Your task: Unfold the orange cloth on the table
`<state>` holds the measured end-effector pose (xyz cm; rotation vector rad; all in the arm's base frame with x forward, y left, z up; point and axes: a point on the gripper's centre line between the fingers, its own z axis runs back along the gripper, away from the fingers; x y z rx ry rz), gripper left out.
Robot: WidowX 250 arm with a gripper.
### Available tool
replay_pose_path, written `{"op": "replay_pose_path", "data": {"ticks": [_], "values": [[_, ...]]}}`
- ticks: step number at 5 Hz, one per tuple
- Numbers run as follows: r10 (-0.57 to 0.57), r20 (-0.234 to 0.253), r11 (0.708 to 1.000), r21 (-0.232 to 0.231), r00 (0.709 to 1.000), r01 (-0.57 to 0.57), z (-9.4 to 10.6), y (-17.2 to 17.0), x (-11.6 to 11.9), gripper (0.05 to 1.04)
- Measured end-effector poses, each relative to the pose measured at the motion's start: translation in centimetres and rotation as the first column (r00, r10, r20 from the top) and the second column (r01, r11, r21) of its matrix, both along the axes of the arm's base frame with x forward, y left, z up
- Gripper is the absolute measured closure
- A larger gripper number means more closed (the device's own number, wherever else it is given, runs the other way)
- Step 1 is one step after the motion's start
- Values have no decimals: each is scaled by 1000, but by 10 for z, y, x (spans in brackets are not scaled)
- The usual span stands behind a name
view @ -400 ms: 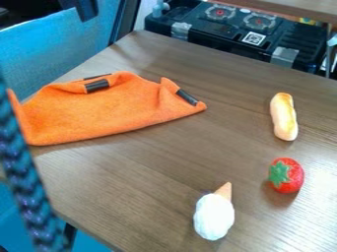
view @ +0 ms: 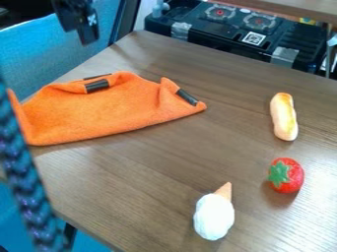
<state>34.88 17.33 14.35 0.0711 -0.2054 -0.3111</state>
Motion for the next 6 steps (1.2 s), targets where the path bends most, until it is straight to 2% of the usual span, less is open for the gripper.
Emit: {"op": "replay_pose_path", "data": {"ticks": [1, 2, 3, 5, 6], "values": [[-33, 30, 997, 65, 999, 31, -17, 5, 3, 83], [-55, 84, 994, 102, 995, 47, -32, 7, 7, 83], [-53, 109, 989, 140, 993, 38, -35, 12, 9, 83], [-79, 79, 977, 206, 994, 61, -65, 1, 2, 83], [-86, 66, 967, 247, 994, 67, -73, 0, -1, 83]]}}
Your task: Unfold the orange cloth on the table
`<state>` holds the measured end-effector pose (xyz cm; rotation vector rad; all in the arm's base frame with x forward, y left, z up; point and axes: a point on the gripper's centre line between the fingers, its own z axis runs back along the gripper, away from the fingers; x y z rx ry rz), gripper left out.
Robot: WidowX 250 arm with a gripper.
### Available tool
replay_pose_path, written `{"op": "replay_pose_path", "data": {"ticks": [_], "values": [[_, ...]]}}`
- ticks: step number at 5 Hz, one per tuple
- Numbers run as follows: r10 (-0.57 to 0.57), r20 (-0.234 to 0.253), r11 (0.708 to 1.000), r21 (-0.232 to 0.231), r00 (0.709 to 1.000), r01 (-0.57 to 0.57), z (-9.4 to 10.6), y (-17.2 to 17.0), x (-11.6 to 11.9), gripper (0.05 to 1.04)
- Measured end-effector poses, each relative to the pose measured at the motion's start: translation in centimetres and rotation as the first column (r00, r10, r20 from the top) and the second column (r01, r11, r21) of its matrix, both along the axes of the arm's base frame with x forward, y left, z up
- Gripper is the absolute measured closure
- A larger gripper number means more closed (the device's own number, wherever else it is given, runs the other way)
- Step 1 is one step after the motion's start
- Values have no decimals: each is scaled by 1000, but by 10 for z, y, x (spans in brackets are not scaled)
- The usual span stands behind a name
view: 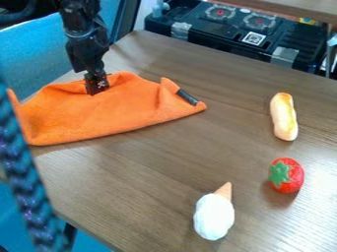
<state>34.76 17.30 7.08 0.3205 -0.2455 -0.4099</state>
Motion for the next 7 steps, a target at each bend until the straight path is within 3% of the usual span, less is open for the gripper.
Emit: {"op": "replay_pose_path", "data": {"ticks": [1, 4, 7], "values": [[-8, 9, 999, 37, 1000, 8, -1, -2, 3, 83], [25, -11, 998, 63, 1000, -25, -14, 1, 9, 116], [58, 1, 996, 74, 998, -58, -20, 1, 12, 877]]}}
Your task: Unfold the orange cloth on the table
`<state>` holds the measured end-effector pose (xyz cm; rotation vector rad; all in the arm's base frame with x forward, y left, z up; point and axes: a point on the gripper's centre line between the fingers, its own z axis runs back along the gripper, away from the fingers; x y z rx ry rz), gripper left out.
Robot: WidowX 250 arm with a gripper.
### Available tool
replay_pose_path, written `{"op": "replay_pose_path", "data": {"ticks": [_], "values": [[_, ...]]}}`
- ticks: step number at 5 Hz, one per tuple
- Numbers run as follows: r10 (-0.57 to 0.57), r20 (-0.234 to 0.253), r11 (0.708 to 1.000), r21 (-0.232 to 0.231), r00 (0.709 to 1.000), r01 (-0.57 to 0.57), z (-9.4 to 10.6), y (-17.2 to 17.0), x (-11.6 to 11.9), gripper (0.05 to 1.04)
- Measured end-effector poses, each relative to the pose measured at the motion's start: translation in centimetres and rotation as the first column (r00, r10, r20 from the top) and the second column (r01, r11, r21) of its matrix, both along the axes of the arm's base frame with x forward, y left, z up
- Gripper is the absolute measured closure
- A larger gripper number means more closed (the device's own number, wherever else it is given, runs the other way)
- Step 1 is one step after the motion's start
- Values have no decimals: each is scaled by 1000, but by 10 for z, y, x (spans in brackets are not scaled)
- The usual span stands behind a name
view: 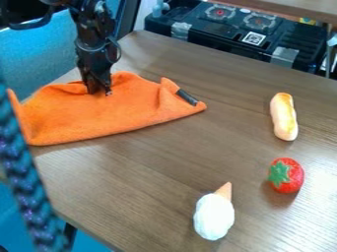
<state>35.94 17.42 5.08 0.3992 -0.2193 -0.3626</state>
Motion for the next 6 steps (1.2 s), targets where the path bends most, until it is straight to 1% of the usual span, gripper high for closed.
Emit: {"op": "replay_pose_path", "data": {"ticks": [1, 2, 3, 4, 5, 6], "values": [[-1, 5, 1000, -1, 1000, 1, 0, 0, 1, 1001], [-3, -2, 999, -36, 1000, 3, 1, -5, -1, 1025], [-21, 93, 996, -80, 995, 28, 45, -18, 0, 1027], [-69, 124, 991, -109, 990, 83, 65, -43, -22, 1028], [-161, 137, 979, -101, 977, 176, 78, -77, -50, 1028], [-214, 86, 973, -72, 973, 220, 61, -94, -77, 1028]]}}
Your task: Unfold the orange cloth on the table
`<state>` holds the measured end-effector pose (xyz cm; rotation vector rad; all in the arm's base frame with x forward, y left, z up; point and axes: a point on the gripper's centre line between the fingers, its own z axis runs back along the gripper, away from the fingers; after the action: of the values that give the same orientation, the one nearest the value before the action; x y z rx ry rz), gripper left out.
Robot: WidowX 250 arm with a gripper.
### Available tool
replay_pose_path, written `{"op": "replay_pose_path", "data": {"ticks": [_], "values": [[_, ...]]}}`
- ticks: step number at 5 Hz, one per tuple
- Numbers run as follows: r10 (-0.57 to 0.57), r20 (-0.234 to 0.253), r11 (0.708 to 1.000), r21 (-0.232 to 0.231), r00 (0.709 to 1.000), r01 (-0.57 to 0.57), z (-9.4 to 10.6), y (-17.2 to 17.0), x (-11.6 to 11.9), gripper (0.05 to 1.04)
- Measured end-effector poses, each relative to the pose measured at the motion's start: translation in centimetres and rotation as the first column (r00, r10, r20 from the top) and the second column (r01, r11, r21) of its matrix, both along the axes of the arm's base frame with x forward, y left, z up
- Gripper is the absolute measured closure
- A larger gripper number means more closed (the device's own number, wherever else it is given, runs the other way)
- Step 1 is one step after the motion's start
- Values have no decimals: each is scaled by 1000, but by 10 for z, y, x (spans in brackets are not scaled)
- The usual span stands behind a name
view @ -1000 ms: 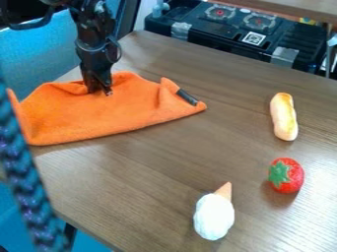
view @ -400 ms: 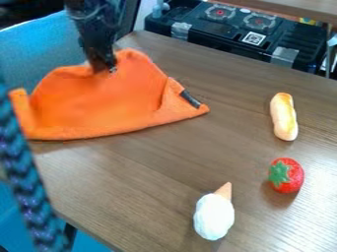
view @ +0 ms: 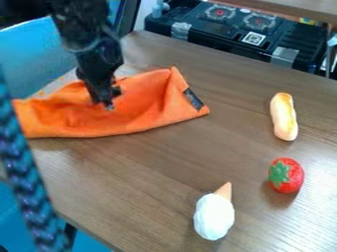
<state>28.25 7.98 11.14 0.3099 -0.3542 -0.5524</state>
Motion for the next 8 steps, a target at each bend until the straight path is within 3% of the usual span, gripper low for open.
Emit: {"op": "replay_pose_path", "data": {"ticks": [2, 3, 6, 8], "values": [[-18, -102, 991, 132, 995, 32, -46, -20, -40, 1028], [-32, -157, 991, 120, 987, 51, -51, -29, -57, 1028], [-58, -246, 998, -1, 968, 59, -27, -52, -88, 1028], [-28, -354, 996, -92, 935, -5, -25, -69, -88, 1028]]}}
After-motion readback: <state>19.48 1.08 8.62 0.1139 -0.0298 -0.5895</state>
